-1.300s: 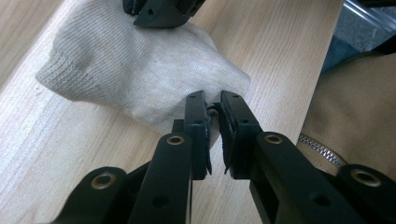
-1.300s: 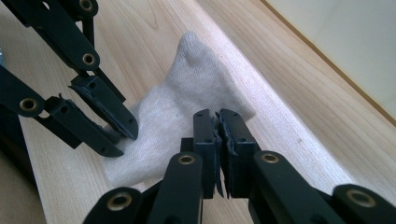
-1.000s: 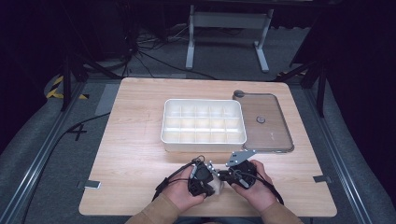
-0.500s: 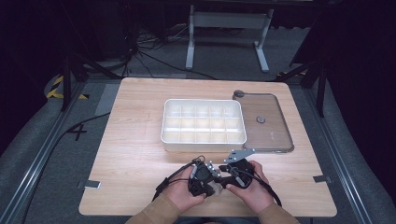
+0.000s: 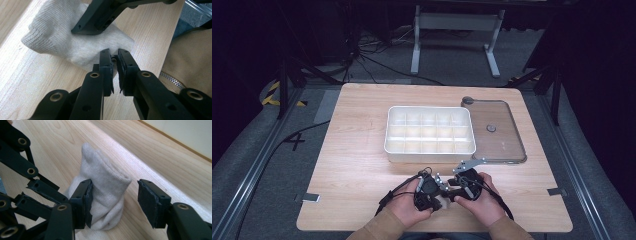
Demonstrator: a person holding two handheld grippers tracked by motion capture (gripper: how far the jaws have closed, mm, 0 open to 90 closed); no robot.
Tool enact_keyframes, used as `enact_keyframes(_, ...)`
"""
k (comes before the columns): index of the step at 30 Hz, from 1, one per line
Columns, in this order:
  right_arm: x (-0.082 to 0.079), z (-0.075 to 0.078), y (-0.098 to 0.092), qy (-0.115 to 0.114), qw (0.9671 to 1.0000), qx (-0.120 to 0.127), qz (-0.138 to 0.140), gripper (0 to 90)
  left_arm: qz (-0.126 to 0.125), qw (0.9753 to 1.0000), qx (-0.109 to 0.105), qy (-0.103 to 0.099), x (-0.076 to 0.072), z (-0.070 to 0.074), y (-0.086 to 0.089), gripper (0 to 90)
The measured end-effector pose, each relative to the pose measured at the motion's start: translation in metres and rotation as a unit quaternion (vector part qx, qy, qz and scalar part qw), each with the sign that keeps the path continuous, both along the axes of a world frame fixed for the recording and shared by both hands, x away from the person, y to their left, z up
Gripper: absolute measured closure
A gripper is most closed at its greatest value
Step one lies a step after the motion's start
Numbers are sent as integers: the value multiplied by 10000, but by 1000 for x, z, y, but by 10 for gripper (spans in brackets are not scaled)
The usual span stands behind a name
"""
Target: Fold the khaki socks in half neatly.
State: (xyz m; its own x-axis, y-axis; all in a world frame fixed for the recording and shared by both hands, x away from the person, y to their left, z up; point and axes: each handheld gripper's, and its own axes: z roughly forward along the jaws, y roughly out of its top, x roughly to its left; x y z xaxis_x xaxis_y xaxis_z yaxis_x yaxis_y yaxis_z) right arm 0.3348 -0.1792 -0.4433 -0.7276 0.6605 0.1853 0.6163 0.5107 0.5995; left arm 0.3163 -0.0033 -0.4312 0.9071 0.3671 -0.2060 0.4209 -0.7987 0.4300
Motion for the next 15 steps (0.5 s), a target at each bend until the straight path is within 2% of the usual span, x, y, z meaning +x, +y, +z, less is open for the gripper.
enact_keyframes(8, 1, -2, -1, 125, 9999, 65, -63, 470, 2, 10000, 7, -14, 0, 0, 0, 820)
enact_keyframes(15, 3, -7, -2, 387, 9988, 295, -113, 483, 6, 10000, 22, -43, 0, 0, 0, 826)
